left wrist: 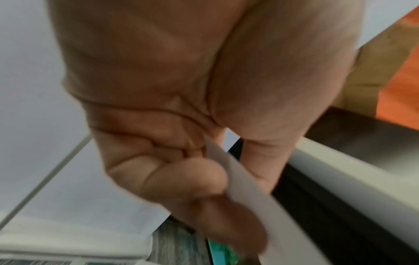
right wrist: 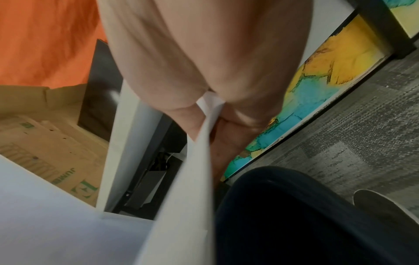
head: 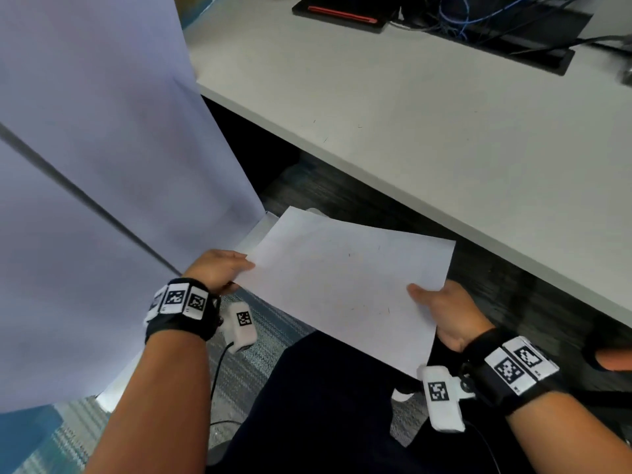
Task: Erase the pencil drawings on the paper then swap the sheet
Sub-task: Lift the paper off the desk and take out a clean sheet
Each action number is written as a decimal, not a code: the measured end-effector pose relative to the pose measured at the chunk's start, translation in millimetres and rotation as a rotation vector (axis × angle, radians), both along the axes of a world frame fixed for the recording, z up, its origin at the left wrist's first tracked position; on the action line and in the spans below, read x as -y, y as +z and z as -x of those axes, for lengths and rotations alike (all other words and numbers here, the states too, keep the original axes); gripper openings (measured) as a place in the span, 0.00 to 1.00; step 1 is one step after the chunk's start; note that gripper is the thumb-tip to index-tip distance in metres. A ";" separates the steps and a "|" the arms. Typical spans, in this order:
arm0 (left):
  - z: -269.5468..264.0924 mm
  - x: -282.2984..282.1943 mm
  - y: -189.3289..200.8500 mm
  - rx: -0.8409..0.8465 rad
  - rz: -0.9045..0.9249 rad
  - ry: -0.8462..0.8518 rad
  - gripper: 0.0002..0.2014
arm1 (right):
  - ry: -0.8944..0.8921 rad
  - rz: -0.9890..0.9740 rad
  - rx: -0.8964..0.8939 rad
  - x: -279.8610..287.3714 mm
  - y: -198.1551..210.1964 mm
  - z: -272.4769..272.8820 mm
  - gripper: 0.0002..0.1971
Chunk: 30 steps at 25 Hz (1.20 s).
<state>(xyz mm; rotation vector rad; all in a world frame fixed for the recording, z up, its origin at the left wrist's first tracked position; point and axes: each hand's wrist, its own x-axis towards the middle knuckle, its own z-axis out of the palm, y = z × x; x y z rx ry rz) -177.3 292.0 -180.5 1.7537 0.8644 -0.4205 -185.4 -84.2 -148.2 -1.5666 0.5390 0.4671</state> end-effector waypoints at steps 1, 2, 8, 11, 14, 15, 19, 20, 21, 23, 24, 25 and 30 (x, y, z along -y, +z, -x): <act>-6.1 5.6 -10.9 0.002 -0.014 0.033 0.08 | 0.011 0.024 -0.008 -3.5 -2.4 -8.6 0.13; -13.4 11.4 -23.3 0.010 -0.009 0.079 0.07 | 0.018 0.046 -0.018 -6.8 -7.5 -19.8 0.13; -66.0 35.2 -103.2 0.047 0.042 0.225 0.07 | 0.063 0.206 -0.098 -15.8 -32.0 -82.2 0.05; -83.5 40.6 -137.4 0.030 0.060 0.249 0.10 | 0.113 0.303 -0.137 -19.3 -42.4 -106.1 0.06; -88.5 45.0 -167.7 -0.008 0.106 0.269 0.14 | 0.136 0.364 -0.162 -25.2 -58.7 -123.4 0.11; -88.7 45.3 -176.1 -0.014 0.148 0.305 0.16 | 0.130 0.353 -0.153 -28.0 -62.4 -127.5 0.09; -88.7 45.6 -193.3 -0.044 0.229 0.322 0.24 | 0.130 0.337 -0.151 -37.7 -76.4 -145.7 0.07; -88.5 47.9 -190.2 -0.067 0.159 0.221 0.27 | 0.120 0.339 -0.164 -41.9 -76.1 -149.5 0.05; -88.2 52.2 -186.1 -0.088 0.029 0.077 0.29 | 0.121 0.344 -0.168 -46.7 -74.8 -152.1 0.05; -86.2 69.4 -167.0 -0.023 -0.166 -0.178 0.34 | 0.143 0.334 -0.184 -57.0 -74.1 -156.2 0.13; -87.3 82.3 -151.0 0.070 -0.157 -0.275 0.34 | 0.147 0.325 -0.185 -62.7 -74.7 -158.9 0.19; -90.1 95.4 -135.0 0.182 -0.115 -0.376 0.34 | 0.153 0.317 -0.177 -67.2 -73.5 -160.5 0.21; -109.3 150.0 -82.9 0.360 -0.008 -0.838 0.30 | 0.112 0.216 -0.192 -88.0 -66.1 -167.4 0.11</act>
